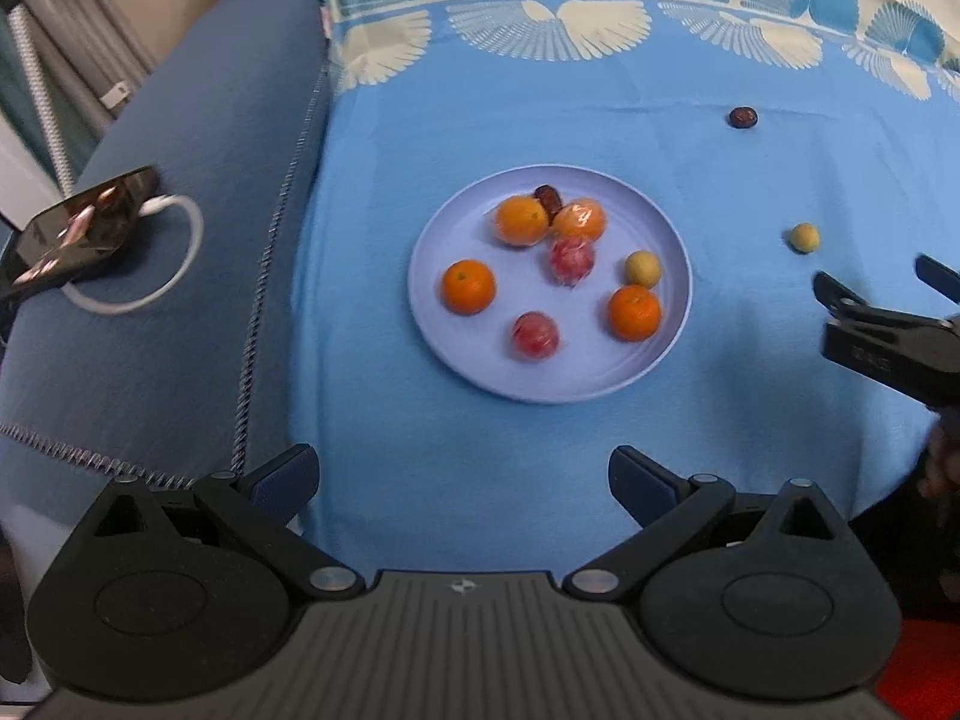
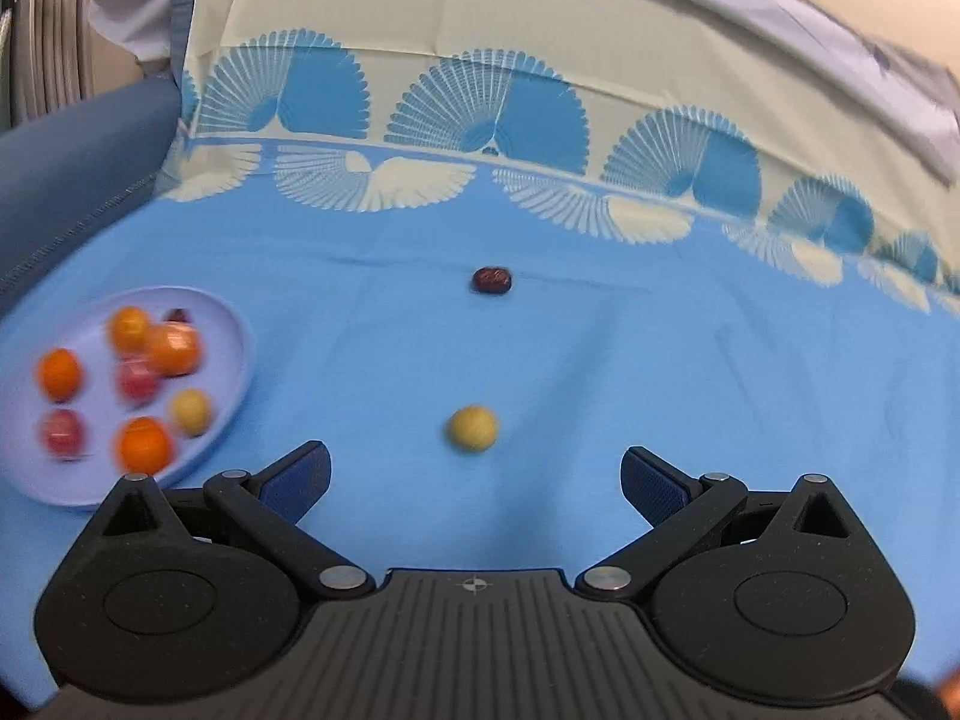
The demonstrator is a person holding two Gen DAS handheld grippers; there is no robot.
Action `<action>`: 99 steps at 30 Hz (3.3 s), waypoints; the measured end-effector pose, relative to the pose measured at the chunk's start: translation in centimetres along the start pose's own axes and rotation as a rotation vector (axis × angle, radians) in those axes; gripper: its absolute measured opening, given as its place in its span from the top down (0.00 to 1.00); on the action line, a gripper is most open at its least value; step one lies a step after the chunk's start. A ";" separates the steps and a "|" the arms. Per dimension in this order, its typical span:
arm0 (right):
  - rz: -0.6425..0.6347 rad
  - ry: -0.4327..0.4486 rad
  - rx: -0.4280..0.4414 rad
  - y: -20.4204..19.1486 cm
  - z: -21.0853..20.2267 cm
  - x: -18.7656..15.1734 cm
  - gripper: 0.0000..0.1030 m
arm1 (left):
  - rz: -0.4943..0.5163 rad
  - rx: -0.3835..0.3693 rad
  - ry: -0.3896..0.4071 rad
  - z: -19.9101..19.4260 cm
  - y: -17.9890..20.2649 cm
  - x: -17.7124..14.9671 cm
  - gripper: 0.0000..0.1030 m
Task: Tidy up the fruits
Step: 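Grasp the yellow fruit with the right gripper while the left grasps the red date, then carry the red date and yellow fruit over the plate and open both grippers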
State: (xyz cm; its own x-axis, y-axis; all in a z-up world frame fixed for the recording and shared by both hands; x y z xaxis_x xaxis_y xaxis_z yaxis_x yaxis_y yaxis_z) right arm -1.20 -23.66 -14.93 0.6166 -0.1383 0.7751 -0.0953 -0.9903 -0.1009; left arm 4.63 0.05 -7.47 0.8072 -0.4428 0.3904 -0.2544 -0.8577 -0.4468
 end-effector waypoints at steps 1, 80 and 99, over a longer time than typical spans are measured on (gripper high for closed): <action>-0.014 0.008 0.012 0.3 0.9 0.1 0.02 | 0.004 -0.001 -0.005 0.2 0.4 0.7 0.00; -0.259 0.099 0.316 -14.4 -19.4 0.8 0.72 | -0.160 -0.091 0.113 -7.0 -6.4 -6.3 0.66; -0.264 0.083 0.315 -14.6 -19.3 0.5 0.72 | -0.162 -0.112 0.134 -7.2 -6.6 -6.5 0.66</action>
State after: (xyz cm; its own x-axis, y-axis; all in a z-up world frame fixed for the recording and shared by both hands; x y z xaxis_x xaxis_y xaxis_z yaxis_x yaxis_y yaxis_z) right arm -14.64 -9.03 -1.03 0.5211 0.1099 0.8464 0.3092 -0.9486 -0.0673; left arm -2.79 6.75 -1.26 0.7664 -0.3218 0.5560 -0.1910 -0.9405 -0.2811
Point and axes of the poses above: each gripper's, at about its wrist camera, not at the fingertips, and z roughly the way its jaws point, y to its right, x to its top, the point moved 3 cm from there along z, roughly the way its jaws point, and after that the axes turned 15 degrees about x, right-handed, at the moved point
